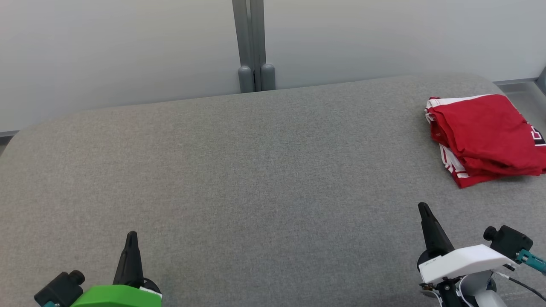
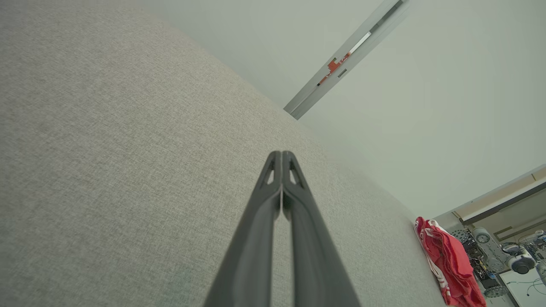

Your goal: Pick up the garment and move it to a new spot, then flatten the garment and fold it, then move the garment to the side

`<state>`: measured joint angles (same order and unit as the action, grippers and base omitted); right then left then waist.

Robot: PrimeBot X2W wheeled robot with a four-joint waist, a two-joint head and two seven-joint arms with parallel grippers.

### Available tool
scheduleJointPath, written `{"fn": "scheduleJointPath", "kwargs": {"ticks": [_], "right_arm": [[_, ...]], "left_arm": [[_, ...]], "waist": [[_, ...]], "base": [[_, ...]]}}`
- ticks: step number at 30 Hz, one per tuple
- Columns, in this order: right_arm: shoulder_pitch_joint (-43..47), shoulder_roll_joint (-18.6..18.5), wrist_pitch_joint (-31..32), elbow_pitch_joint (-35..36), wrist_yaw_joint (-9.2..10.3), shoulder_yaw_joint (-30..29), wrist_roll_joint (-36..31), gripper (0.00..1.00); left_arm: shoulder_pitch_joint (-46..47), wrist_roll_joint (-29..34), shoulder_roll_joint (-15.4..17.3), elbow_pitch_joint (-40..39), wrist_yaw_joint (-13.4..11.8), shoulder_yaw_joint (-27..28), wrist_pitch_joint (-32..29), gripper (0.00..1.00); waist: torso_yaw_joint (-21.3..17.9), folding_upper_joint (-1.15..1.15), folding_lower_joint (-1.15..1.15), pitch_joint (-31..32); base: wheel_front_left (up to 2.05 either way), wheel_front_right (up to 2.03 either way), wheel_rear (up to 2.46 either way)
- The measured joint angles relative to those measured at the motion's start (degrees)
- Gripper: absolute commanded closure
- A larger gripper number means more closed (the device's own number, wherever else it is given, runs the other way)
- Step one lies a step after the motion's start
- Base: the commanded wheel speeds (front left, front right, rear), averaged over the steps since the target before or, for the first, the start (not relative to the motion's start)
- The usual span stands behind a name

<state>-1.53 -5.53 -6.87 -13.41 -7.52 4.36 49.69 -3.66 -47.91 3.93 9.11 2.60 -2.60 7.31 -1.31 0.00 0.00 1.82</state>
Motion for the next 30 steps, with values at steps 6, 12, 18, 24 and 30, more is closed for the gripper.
{"fn": "scheduleJointPath", "kwargs": {"ticks": [6, 12, 18, 24, 30], "right_arm": [[-0.1, 0.2, 1.1, 0.0, 0.00, -0.8, 4.2, 1.00], [-0.6, 0.3, 2.2, -0.1, 0.00, -1.6, 8.1, 1.00], [-1.1, 0.4, 3.1, -0.1, 0.00, -2.3, 11.9, 1.00], [-1.3, 0.5, 4.2, -0.1, 0.01, -3.2, 15.5, 1.00], [-1.6, 0.6, 5.1, -0.2, 0.01, -3.9, 18.9, 1.00]], "left_arm": [[0.9, -4.6, 0.1, 0.4, 0.5, 0.5, -1.1, 1.00], [1.7, -8.9, 0.2, 0.7, 1.0, 1.0, -2.2, 1.00], [2.3, -12.7, 0.3, 1.2, 1.4, 1.6, -3.2, 1.00], [3.3, -16.5, 0.3, 1.6, 1.8, 2.3, -4.1, 1.00], [3.9, -20.1, 0.3, 2.1, 2.1, 2.7, -5.1, 1.00]], "waist": [[0.1, 0.00, 0.00, -0.1], [0.2, 0.00, 0.00, -0.3], [0.3, 0.00, 0.00, -0.4], [0.4, 0.00, 0.00, -0.5], [0.5, 0.00, 0.00, -0.7]], "base": [[0.00, 0.00, 0.00], [0.00, 0.00, 0.00], [0.00, 0.00, 0.00], [0.00, 0.00, 0.00], [0.00, 0.00, 0.00]]}}
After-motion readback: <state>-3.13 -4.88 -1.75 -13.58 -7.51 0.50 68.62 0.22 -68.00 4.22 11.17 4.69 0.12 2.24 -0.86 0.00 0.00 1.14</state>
